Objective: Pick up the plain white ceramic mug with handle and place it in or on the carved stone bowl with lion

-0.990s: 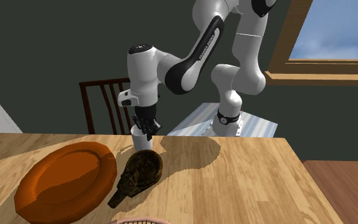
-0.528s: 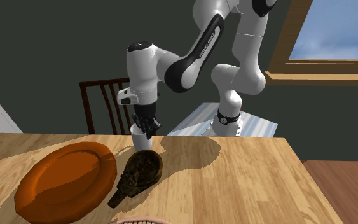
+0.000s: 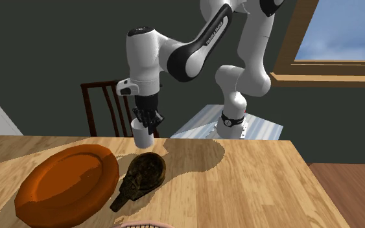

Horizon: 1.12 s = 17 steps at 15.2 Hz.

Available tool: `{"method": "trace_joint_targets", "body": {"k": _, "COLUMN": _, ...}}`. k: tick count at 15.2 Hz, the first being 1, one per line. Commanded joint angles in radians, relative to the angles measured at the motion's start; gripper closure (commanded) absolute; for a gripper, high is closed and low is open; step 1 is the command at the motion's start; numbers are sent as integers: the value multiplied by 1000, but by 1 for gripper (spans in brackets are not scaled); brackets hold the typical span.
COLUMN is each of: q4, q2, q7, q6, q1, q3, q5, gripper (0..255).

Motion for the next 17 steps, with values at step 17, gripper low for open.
{"method": "trace_joint_targets", "body": {"k": 17, "q4": 174, "q2": -83, "q7": 16, "q6": -256, "q1": 0, "q3": 24, "q5": -11, "gripper": 255}}
